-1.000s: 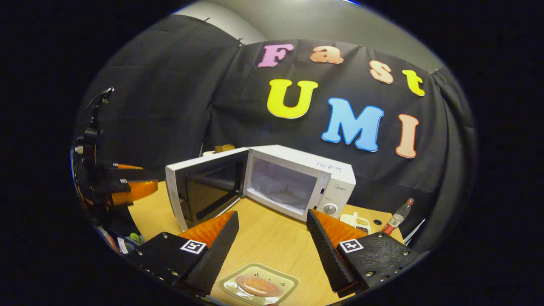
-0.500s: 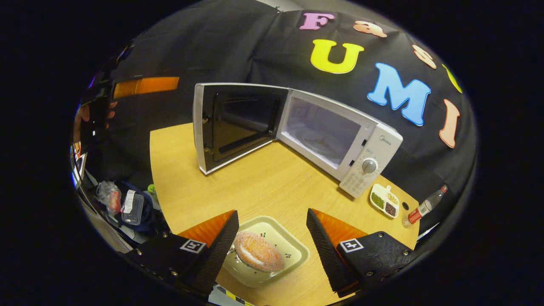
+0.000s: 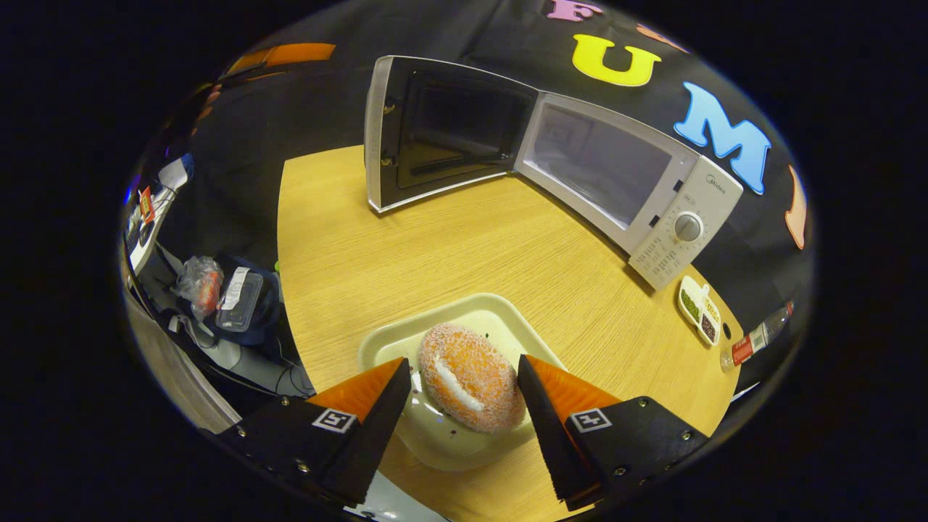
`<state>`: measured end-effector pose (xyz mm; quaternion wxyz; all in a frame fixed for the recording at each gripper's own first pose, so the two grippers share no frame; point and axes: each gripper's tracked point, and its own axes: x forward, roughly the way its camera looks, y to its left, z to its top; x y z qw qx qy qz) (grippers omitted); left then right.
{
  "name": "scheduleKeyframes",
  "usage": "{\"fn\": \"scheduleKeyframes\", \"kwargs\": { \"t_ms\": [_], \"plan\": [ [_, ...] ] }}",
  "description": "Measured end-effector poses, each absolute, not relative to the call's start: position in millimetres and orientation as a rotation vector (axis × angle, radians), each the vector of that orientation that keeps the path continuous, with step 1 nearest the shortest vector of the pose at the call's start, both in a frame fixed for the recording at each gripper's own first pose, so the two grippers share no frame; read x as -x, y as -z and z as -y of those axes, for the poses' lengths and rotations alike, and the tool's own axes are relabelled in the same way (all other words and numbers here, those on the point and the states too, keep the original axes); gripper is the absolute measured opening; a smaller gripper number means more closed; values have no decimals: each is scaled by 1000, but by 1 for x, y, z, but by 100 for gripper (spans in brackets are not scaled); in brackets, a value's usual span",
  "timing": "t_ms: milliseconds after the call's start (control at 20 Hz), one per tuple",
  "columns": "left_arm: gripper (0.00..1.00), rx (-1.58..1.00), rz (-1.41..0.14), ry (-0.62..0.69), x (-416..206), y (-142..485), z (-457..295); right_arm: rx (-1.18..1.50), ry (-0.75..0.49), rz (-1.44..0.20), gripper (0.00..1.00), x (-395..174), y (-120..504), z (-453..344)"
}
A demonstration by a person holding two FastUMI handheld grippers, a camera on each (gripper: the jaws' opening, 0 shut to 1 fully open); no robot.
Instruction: Open the microwave oven with the left hand, put the food in, and close the microwave oven.
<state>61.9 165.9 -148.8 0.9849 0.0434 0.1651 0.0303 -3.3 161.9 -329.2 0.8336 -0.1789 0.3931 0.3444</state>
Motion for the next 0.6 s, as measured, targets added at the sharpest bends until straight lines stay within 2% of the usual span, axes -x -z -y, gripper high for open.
{"fn": "scheduleKeyframes", "kwargs": {
  "t_ms": [250,300,500,550,600],
  "plan": [
    [90,-97,-311,-101,-59,139,-161,501,-755,-806,93,-10,346,-156],
    [90,-95,-307,-109,-59,136,-159,511,-763,-803,87,-12,348,-156],
    [90,-91,-298,-126,-64,135,-147,527,-803,-785,76,-14,347,-157],
    [90,-95,-293,-130,-66,136,-144,537,-806,-779,67,-14,346,-155],
    [90,-101,-283,-137,-68,133,-143,549,-804,-761,65,-14,344,-154]
  ]
}}
